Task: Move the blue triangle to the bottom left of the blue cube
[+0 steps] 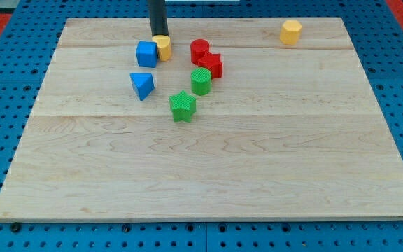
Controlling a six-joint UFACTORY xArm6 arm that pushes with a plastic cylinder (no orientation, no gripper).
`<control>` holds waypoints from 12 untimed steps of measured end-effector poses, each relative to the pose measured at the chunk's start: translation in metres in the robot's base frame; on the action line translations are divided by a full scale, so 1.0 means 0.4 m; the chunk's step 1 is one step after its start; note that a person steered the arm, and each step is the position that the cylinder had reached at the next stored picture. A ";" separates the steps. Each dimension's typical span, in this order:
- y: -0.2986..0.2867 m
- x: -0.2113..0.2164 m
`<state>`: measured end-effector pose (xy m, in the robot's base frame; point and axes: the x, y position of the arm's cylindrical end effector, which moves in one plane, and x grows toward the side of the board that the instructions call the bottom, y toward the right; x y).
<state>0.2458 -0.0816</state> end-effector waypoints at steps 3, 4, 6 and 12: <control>-0.106 0.025; -0.105 0.091; -0.204 0.189; -0.106 0.374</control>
<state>0.3954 -0.1241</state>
